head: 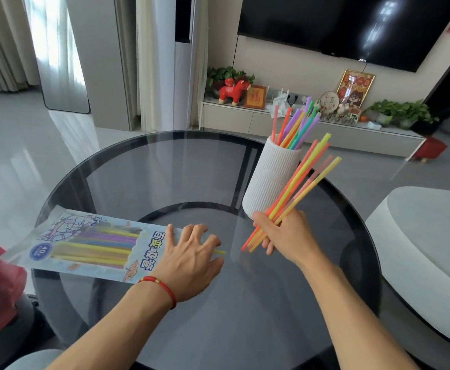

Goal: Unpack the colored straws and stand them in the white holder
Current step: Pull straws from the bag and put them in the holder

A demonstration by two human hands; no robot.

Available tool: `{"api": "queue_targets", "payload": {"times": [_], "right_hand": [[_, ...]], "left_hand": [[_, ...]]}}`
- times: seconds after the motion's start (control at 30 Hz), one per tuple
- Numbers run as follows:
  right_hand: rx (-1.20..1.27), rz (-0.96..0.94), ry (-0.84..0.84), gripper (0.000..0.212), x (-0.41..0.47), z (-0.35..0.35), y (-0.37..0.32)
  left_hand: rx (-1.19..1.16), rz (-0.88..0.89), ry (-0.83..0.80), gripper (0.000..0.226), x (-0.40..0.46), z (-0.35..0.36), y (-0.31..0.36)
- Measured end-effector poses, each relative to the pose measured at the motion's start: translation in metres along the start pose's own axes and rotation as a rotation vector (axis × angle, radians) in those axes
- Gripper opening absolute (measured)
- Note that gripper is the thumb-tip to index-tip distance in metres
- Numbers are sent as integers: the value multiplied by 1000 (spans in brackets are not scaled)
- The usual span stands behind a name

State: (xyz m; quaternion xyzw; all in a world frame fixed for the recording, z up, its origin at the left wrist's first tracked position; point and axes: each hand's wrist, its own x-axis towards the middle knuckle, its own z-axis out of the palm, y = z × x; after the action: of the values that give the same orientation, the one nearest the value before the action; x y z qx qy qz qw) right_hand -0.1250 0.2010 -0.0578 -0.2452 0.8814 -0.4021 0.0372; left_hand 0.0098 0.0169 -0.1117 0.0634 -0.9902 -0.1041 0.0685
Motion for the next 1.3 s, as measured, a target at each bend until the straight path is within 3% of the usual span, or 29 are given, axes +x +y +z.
{"api": "queue_targets", "payload": {"times": [0.33,0.5,0.67,0.83,1.0,1.13,1.3], "right_hand": [[-90,-87,-3,41,-7,-2,-18],[-30,-68,41,47,-6,-3,-23],[27,-59,85,39,-4,-10,-26],[0,48,-52,29,-4,-19,-23],[48,58,-64,25,-6,-24,-16],[246,-12,47,22,-7,-31,-14],[735,-133,339,21,9,-64,-33]], "left_hand": [[-23,14,32,40,-2,4,-2],[-22,18,28,40,0,6,-3],[-22,14,21,40,0,6,-4],[-19,15,27,39,-1,5,-3],[-9,16,14,40,-1,5,-3],[-30,21,29,40,-2,5,-2],[-113,-2,79,40,2,3,1]]}}
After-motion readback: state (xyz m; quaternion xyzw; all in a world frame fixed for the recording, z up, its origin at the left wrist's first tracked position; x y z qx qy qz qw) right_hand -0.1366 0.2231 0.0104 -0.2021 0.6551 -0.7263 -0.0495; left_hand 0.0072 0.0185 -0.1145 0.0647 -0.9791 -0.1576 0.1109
